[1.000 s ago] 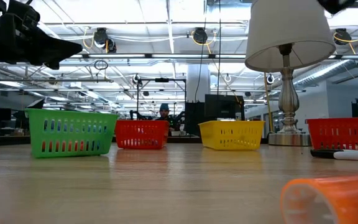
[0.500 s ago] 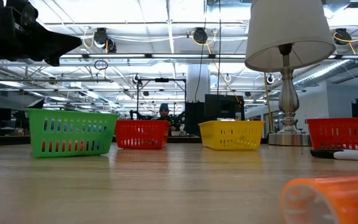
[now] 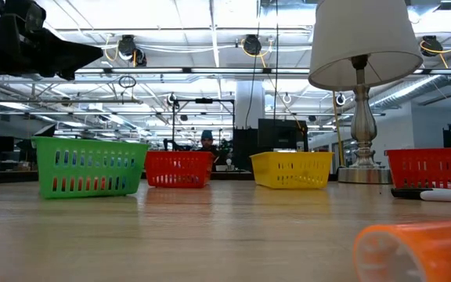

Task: Pick & Place Markers
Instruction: Put the right orange highlighter into the green bin

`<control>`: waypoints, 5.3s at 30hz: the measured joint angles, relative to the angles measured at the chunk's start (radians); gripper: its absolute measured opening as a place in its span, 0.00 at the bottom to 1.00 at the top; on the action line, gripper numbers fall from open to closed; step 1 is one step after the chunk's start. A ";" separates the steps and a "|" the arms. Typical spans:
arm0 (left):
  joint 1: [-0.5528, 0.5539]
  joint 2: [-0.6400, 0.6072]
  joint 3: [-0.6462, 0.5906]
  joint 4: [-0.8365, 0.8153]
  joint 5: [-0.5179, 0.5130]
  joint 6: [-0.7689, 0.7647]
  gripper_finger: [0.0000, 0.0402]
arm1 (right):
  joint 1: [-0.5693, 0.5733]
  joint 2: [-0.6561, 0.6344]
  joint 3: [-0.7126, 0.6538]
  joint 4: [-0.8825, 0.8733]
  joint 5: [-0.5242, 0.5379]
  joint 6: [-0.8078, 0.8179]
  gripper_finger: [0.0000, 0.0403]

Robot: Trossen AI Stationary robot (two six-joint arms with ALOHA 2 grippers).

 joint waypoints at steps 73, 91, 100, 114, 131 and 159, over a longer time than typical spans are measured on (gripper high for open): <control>0.000 0.000 -0.001 -0.041 0.000 -0.051 0.10 | -0.010 -0.307 -0.117 -0.081 0.207 -0.088 0.12; 0.000 0.000 -0.001 -0.040 0.000 -0.141 0.10 | -0.036 -0.306 0.006 -0.248 0.313 -0.152 0.12; 0.000 0.000 -0.001 -0.039 0.000 -0.209 0.10 | -0.017 -0.307 0.006 -0.195 0.382 -0.206 0.12; 0.000 0.000 -0.001 -0.039 0.000 -0.224 0.10 | 0.014 -0.318 0.006 -0.143 0.393 -0.235 0.12; 0.000 0.000 -0.001 -0.039 0.000 -0.223 0.10 | 0.020 -0.353 0.006 -0.268 0.372 -0.145 0.12; 0.000 0.000 0.000 -0.039 -0.009 -0.215 0.10 | 0.019 -0.887 -0.745 0.234 0.544 0.088 0.12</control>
